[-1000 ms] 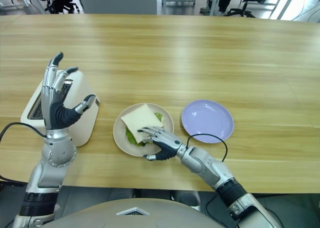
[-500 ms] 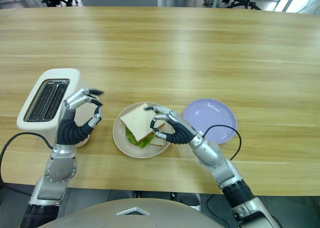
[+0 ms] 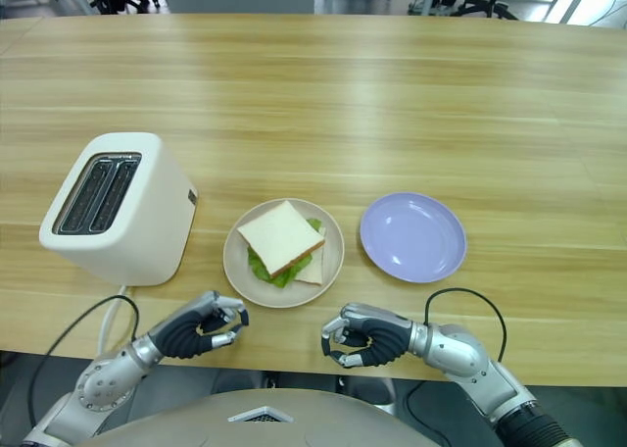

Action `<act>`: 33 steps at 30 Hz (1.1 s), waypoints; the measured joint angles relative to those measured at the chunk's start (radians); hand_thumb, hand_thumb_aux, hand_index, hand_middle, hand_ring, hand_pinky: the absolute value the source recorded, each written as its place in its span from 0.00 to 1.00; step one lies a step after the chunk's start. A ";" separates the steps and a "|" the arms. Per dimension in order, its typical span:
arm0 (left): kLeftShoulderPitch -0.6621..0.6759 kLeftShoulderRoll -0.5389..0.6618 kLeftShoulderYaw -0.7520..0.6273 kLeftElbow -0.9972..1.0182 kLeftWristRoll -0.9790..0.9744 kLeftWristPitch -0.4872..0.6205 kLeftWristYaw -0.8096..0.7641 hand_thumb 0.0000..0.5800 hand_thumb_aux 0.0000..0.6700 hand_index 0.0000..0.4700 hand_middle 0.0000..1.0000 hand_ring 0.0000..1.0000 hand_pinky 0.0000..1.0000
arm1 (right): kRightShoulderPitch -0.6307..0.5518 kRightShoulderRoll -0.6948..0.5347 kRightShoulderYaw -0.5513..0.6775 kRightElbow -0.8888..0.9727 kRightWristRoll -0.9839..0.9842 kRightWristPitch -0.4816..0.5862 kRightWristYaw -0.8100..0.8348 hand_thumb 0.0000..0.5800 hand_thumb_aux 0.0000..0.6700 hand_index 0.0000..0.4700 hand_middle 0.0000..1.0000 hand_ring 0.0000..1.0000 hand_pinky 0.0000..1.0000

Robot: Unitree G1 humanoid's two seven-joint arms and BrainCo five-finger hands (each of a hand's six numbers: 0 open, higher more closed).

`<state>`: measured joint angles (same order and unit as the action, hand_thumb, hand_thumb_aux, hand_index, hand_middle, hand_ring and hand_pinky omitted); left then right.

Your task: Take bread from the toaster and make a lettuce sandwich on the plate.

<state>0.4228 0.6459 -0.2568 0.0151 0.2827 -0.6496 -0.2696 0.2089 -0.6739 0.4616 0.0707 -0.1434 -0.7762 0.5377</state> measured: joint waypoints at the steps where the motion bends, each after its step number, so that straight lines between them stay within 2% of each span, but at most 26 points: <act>1: -0.027 -0.007 -0.012 0.034 0.072 0.023 0.017 1.00 1.00 0.98 1.00 1.00 1.00 | -0.016 0.024 -0.002 0.021 -0.054 0.001 -0.023 1.00 1.00 0.98 1.00 1.00 1.00; 6: -0.200 -0.039 -0.033 0.118 0.335 0.118 0.155 1.00 1.00 0.98 1.00 1.00 1.00 | -0.114 0.122 0.008 0.139 -0.326 0.022 -0.175 1.00 1.00 0.98 1.00 1.00 1.00; 14: -0.367 -0.106 -0.121 0.207 0.484 0.178 0.238 1.00 1.00 0.98 1.00 1.00 1.00 | -0.299 0.248 0.093 0.304 -0.630 0.070 -0.435 1.00 1.00 0.98 1.00 1.00 1.00; 20: -0.468 -0.135 -0.145 0.302 0.517 0.209 0.295 1.00 1.00 0.98 1.00 1.00 1.00 | -0.427 0.314 0.155 0.445 -0.750 0.122 -0.626 1.00 1.00 0.98 1.00 1.00 1.00; 24: -0.585 -0.173 -0.179 0.411 0.555 0.235 0.345 1.00 1.00 0.98 1.00 1.00 1.00 | -0.553 0.362 0.191 0.581 -0.815 0.196 -0.754 1.00 1.00 0.98 1.00 1.00 1.00; 29: -0.743 -0.230 -0.220 0.591 0.595 0.270 0.426 1.00 1.00 0.98 1.00 1.00 1.00 | -0.698 0.410 0.218 0.769 -0.851 0.280 -0.886 1.00 1.00 0.98 1.00 1.00 1.00; 33: -0.831 -0.250 -0.239 0.692 0.608 0.290 0.489 1.00 1.00 0.98 1.00 1.00 1.00 | -0.755 0.429 0.234 0.845 -0.856 0.309 -0.947 1.00 1.00 0.98 1.00 1.00 1.00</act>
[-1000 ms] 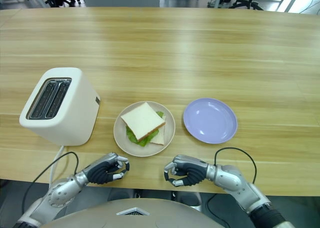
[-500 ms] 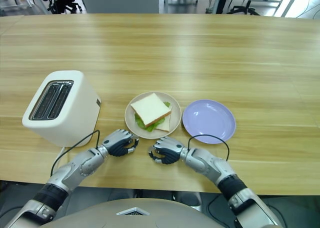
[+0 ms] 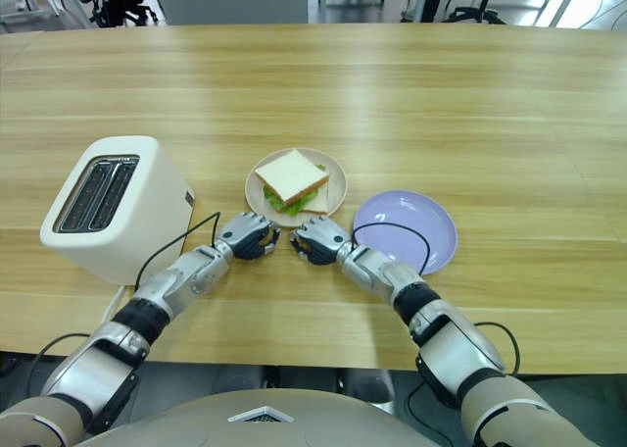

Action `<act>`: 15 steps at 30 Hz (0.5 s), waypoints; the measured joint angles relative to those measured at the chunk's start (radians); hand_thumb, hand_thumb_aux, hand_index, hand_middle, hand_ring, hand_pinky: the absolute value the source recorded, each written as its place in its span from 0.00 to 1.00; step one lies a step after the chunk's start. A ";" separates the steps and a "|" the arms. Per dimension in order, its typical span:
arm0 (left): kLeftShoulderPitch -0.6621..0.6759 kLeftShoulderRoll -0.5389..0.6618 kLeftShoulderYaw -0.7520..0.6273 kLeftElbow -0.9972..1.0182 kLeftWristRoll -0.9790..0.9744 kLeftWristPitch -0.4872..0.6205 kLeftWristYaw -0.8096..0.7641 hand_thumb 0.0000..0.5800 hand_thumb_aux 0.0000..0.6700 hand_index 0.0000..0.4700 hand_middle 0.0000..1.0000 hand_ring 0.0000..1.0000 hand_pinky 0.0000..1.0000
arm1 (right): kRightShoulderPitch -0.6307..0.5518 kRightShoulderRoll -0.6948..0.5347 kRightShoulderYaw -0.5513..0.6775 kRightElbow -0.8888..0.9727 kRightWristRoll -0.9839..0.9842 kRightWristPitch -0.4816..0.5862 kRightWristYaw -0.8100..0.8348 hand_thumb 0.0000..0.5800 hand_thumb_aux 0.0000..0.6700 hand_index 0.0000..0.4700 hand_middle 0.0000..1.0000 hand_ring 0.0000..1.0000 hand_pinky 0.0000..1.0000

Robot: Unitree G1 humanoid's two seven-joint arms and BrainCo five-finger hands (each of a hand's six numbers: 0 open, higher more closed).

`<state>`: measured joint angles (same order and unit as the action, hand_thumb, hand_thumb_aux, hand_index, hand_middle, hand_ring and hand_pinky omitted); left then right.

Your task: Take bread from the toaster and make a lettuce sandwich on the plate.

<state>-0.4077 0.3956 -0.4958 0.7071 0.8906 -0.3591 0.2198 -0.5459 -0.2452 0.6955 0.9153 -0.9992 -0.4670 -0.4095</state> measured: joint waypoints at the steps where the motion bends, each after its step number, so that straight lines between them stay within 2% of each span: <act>1: -0.006 0.001 0.000 0.002 -0.001 0.001 0.012 1.00 1.00 0.98 1.00 1.00 1.00 | 0.000 -0.002 0.000 0.000 0.005 -0.003 -0.009 1.00 1.00 0.98 1.00 1.00 1.00; 3: 0.012 0.005 0.001 -0.017 -0.010 -0.010 0.023 1.00 1.00 0.98 1.00 1.00 1.00 | 0.014 -0.014 -0.002 -0.018 0.030 -0.028 -0.013 1.00 1.00 0.98 1.00 1.00 1.00; 6: 0.154 0.018 0.035 -0.124 -0.107 -0.083 0.025 1.00 1.00 0.98 1.00 1.00 1.00 | 0.121 -0.057 -0.042 -0.121 0.128 -0.109 0.027 1.00 1.00 0.98 1.00 1.00 1.00; 7: 0.229 0.020 0.057 -0.182 -0.163 -0.119 0.025 0.64 0.40 0.40 0.11 0.11 0.11 | 0.180 -0.076 -0.059 -0.180 0.183 -0.150 0.053 1.00 1.00 0.98 0.75 0.75 0.75; 8: 0.309 0.022 0.076 -0.238 -0.221 -0.156 0.015 0.00 0.00 0.00 0.00 0.00 0.00 | 0.243 -0.095 -0.074 -0.239 0.247 -0.186 0.093 0.52 0.31 0.30 0.00 0.00 0.00; 9: 0.390 0.022 0.093 -0.295 -0.284 -0.198 0.011 0.00 0.00 0.00 0.00 0.00 0.00 | 0.308 -0.114 -0.085 -0.307 0.314 -0.227 0.129 0.00 0.00 0.00 0.00 0.00 0.00; 15: 0.696 -0.020 0.146 -0.603 -0.699 -0.418 -0.078 0.00 0.00 0.00 0.00 0.00 0.00 | 0.607 -0.164 -0.147 -0.695 0.796 -0.303 0.383 0.00 0.00 0.00 0.00 0.00 0.00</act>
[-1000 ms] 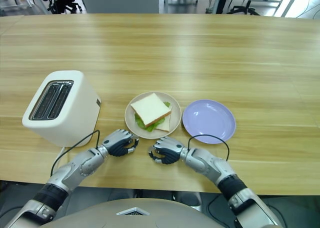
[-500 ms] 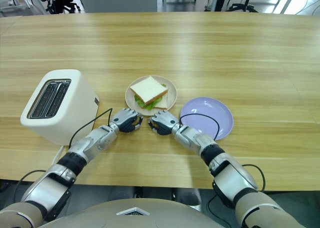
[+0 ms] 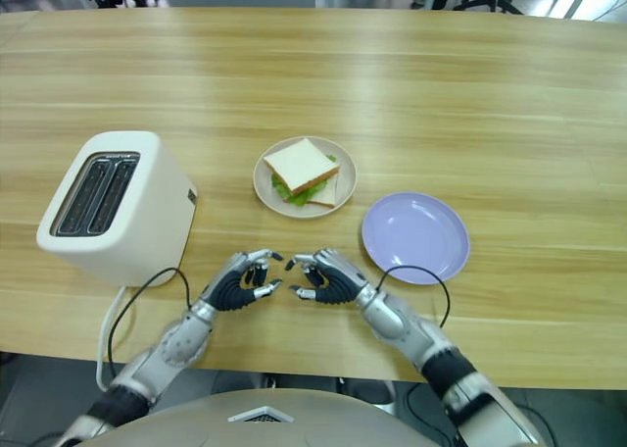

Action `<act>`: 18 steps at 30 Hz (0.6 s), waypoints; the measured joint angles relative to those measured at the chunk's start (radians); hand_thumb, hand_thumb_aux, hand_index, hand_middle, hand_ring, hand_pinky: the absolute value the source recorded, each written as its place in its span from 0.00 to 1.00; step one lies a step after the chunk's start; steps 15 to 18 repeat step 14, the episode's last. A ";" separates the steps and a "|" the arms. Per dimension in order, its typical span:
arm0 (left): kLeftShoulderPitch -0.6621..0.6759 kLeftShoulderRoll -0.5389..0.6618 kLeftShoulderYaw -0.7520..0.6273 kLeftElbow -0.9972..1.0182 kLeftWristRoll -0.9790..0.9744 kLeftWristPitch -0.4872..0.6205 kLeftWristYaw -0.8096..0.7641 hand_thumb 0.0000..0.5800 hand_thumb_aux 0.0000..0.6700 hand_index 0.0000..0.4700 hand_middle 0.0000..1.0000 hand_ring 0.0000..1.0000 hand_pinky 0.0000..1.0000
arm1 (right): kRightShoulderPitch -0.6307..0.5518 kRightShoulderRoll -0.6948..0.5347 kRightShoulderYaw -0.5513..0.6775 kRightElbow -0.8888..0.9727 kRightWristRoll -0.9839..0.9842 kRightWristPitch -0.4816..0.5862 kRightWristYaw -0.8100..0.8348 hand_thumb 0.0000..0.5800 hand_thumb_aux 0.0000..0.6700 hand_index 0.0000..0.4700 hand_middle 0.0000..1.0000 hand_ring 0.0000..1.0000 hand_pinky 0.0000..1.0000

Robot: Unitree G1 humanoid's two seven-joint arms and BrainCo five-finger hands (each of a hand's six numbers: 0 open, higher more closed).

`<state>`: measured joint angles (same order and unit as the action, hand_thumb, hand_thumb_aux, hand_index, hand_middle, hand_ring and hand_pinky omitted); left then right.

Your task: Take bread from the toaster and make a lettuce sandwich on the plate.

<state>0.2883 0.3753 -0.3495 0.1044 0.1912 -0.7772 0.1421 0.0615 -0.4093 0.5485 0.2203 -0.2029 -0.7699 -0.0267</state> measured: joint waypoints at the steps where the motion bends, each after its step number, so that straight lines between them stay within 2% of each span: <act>1: 0.030 -0.014 0.001 -0.033 -0.048 -0.023 -0.008 0.00 0.00 0.00 0.00 0.00 0.00 | 0.033 -0.002 -0.008 -0.042 0.053 -0.001 0.019 0.00 0.00 0.00 0.00 0.00 0.00; 5: 0.138 -0.053 0.024 -0.128 -0.173 -0.089 -0.045 0.00 0.00 0.00 0.00 0.00 0.00 | 0.167 -0.008 -0.058 -0.151 0.212 -0.004 0.091 0.00 0.00 0.00 0.00 0.00 0.00; 9: 0.214 -0.096 0.052 -0.159 -0.216 -0.118 -0.065 0.00 0.00 0.00 0.00 0.00 0.00 | 0.249 0.019 -0.134 -0.157 0.251 -0.042 0.099 0.00 0.00 0.00 0.00 0.00 0.00; 13: 0.247 -0.124 0.070 -0.163 -0.233 -0.123 -0.096 0.00 0.00 0.00 0.00 0.00 0.00 | 0.282 0.054 -0.189 -0.151 0.258 -0.072 0.117 0.00 0.00 0.00 0.00 0.00 0.00; 18: 0.252 -0.132 0.077 -0.163 -0.233 -0.124 -0.103 0.00 0.00 0.00 0.00 0.00 0.00 | 0.289 0.062 -0.193 -0.150 0.257 -0.078 0.122 0.00 0.00 0.00 0.00 0.00 0.00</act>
